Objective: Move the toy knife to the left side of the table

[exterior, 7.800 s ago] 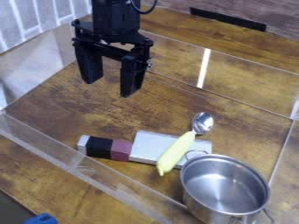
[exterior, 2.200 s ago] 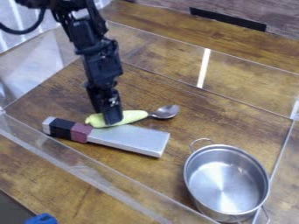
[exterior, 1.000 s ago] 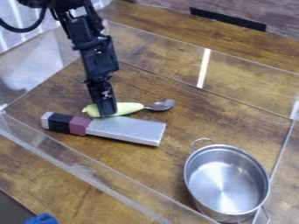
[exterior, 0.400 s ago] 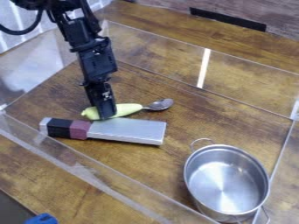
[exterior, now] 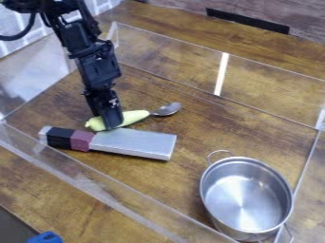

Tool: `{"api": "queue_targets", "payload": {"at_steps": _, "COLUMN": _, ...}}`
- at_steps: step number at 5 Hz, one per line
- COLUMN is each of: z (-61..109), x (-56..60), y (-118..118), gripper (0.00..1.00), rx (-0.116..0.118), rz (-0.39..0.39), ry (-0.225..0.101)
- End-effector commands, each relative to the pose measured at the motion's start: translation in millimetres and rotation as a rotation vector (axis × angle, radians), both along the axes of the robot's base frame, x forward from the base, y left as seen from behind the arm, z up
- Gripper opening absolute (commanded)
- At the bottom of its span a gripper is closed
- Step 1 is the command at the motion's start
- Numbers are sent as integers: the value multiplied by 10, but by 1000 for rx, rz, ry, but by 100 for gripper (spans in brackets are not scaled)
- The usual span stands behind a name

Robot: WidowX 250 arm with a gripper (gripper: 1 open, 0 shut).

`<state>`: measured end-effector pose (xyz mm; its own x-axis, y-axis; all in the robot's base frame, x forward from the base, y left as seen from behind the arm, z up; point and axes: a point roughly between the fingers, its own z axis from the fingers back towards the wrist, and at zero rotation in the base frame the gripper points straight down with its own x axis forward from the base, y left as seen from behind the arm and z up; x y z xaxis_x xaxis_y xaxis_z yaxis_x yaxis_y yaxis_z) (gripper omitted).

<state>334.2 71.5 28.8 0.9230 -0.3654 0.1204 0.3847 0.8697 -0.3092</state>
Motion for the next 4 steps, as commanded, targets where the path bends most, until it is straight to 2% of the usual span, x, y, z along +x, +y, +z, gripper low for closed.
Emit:
{"api": "queue_targets", "payload": {"at_steps": 1, "z": 183, "x": 79, "y": 175, "gripper": 0, "rx": 23, "rz": 79, "ry": -53}}
{"api": "queue_targets", "payload": {"at_steps": 2, "z": 262, "x": 33, "y": 147, "gripper": 100, "rx": 11, "rz": 130, "ry": -56}}
{"api": "queue_targets", "payload": {"at_steps": 3, "z": 378, "x": -15, "y": 115, "gripper": 100, "rx": -8, "rz": 182, "ry": -61}}
{"api": "queue_targets", "payload": {"at_steps": 4, "z": 502, "x": 15, "y": 97, "gripper": 100, "rx": -29, "rz": 217, "ry": -73}}
